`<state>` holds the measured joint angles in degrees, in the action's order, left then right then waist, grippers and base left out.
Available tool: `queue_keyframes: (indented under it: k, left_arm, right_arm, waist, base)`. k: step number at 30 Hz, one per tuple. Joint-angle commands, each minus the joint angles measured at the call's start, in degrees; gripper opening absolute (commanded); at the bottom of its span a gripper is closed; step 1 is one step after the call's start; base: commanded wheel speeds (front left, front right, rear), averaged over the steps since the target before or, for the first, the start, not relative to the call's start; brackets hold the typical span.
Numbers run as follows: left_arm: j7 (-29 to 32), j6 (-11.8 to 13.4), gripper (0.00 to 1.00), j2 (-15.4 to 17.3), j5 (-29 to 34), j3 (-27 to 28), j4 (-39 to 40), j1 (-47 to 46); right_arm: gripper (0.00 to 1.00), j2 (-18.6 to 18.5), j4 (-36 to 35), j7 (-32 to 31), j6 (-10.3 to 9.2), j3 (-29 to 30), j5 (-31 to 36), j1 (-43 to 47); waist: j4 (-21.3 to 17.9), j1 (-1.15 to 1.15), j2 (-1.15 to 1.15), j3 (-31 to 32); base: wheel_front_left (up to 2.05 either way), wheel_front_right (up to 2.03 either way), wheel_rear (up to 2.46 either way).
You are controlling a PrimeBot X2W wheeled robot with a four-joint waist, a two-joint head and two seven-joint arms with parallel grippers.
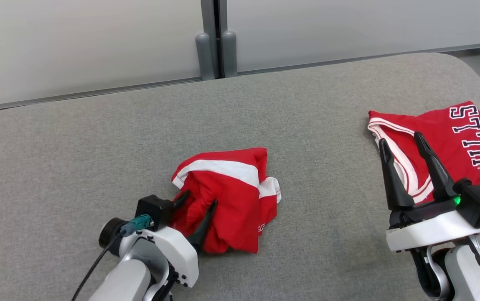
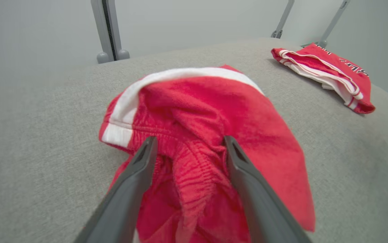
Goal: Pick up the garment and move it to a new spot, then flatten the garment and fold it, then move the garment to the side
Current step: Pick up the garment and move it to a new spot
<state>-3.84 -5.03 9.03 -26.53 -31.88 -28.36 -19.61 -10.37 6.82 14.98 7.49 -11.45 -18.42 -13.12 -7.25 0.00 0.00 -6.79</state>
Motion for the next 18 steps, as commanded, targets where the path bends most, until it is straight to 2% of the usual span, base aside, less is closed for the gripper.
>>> queue_keyframes:
  k: [1, 6, 12, 14, 18]
  left_arm:
    - [-0.72, 0.48, 1.00, 1.02, 0.23, 0.80, 0.94, -1.21]
    - [-1.60, 3.14, 1.00, 4.43, 0.00, 3.59, 7.84, 0.62]
    - [-1.24, 8.71, 1.00, 9.00, -0.90, 8.61, 19.32, 6.02]
    - [-1.45, 9.71, 1.00, 9.51, -1.24, 9.56, 21.21, 7.37]
    - [-2.59, 13.92, 1.00, 11.22, -1.60, 12.67, 28.19, 13.48]
  right_arm:
    - [1.00, -0.38, 0.23, 0.27, 0.02, 0.35, 0.08, 0.75]
    - [1.00, -0.63, -0.03, 0.27, 0.02, 0.79, 0.08, 1.44]
    - [1.00, -0.73, -0.04, 0.27, 0.02, 0.95, -0.16, 3.45]
    - [1.00, -0.76, 0.05, 0.27, 0.02, 0.89, -0.24, 3.96]
    - [1.00, -0.52, -0.34, 0.27, 0.02, 1.21, -0.65, 5.94]
  waist:
    - [1.00, 0.00, 0.00, 0.92]
    - [2.79, 0.00, 0.00, 2.56]
    - [4.76, 0.00, 0.00, 5.28]
    - [4.99, 0.00, 0.00, 5.82]
    - [5.63, 0.00, 0.00, 6.81]
  base:
    - [0.00, 0.00, 0.00]
    - [0.00, 0.00, 0.00]
    - [0.00, 0.00, 0.00]
    - [0.00, 0.00, 0.00]
    - [0.00, 0.00, 0.00]
